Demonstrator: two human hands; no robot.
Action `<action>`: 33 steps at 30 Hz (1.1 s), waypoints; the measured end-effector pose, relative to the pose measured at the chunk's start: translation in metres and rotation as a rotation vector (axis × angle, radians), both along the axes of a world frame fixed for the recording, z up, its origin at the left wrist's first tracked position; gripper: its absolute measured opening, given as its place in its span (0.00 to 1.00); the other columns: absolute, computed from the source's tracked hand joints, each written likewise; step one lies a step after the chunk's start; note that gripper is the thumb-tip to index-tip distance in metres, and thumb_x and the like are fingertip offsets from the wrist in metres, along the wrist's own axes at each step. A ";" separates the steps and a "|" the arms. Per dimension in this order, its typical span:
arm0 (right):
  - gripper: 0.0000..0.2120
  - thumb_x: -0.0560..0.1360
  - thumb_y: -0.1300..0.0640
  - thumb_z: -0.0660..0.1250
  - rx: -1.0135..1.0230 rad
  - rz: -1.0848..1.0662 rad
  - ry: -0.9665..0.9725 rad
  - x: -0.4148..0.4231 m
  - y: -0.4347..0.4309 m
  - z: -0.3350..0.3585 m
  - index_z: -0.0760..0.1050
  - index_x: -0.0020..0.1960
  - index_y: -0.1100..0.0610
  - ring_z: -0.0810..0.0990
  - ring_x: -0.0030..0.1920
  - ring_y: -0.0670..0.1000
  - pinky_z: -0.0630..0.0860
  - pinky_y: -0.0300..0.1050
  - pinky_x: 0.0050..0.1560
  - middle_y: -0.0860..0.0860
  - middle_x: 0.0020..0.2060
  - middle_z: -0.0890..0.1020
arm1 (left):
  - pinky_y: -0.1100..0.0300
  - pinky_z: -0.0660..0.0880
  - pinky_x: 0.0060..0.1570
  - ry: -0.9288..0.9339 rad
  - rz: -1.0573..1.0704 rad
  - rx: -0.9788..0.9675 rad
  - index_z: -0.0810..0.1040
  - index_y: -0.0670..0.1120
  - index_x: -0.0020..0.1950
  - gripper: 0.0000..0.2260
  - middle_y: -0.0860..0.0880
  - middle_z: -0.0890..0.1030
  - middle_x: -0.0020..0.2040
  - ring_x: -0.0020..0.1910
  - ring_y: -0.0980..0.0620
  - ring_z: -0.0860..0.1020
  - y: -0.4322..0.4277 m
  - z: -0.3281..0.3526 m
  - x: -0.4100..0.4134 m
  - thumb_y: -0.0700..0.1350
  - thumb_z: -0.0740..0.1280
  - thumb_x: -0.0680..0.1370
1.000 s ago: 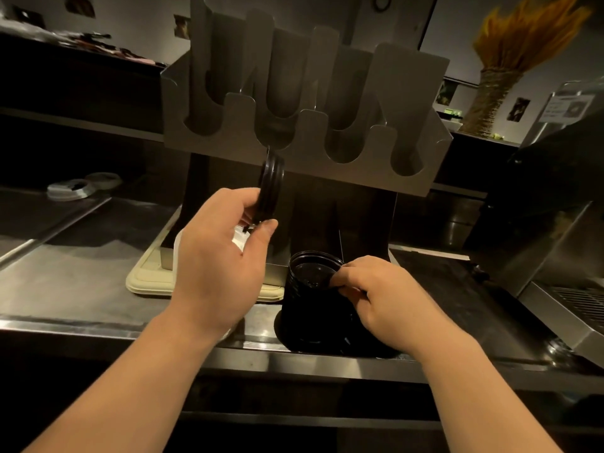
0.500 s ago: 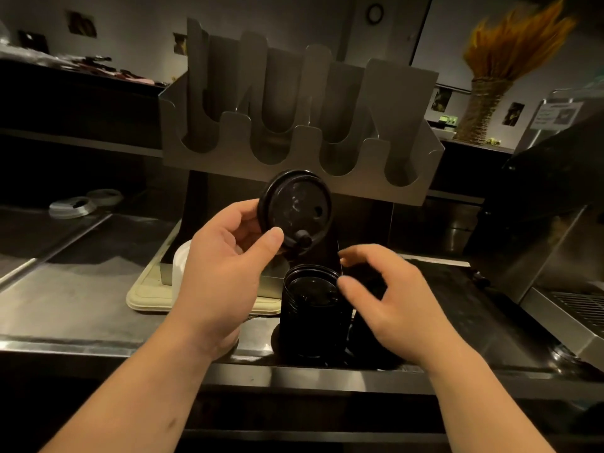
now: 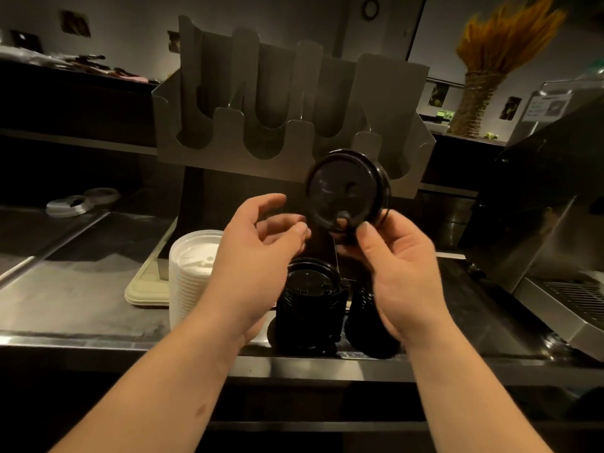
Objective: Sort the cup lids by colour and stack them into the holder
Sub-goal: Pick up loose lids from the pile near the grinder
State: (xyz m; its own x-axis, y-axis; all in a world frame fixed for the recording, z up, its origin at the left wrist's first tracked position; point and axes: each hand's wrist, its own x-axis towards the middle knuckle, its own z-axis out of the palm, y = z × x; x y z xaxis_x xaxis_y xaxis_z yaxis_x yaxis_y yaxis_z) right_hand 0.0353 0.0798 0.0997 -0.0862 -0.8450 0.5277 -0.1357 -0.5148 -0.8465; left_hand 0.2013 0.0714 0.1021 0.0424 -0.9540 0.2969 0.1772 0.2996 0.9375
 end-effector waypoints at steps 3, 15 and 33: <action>0.08 0.79 0.61 0.68 -0.153 -0.228 0.506 -0.025 -0.008 -0.006 0.81 0.52 0.50 0.82 0.49 0.45 0.81 0.45 0.52 0.42 0.42 0.83 | 0.70 0.78 0.54 -0.189 0.143 -0.124 0.71 0.59 0.63 0.21 0.58 0.79 0.57 0.57 0.65 0.79 -0.003 -0.013 0.005 0.36 0.70 0.78; 0.11 0.79 0.58 0.68 -0.092 -0.100 1.166 -0.023 -0.014 -0.022 0.83 0.59 0.49 0.75 0.59 0.45 0.74 0.42 0.61 0.44 0.55 0.81 | 0.69 0.45 0.68 -1.045 0.003 -0.234 0.59 0.57 0.79 0.29 0.62 0.55 0.80 0.78 0.63 0.51 0.003 -0.041 0.003 0.48 0.66 0.81; 0.14 0.78 0.62 0.69 -0.047 -0.152 0.994 -0.026 -0.017 -0.045 0.83 0.61 0.50 0.71 0.64 0.40 0.70 0.46 0.71 0.44 0.57 0.83 | 0.76 0.46 0.63 -1.109 -0.027 -0.217 0.57 0.56 0.79 0.26 0.59 0.54 0.80 0.78 0.60 0.51 -0.006 -0.058 0.002 0.52 0.62 0.83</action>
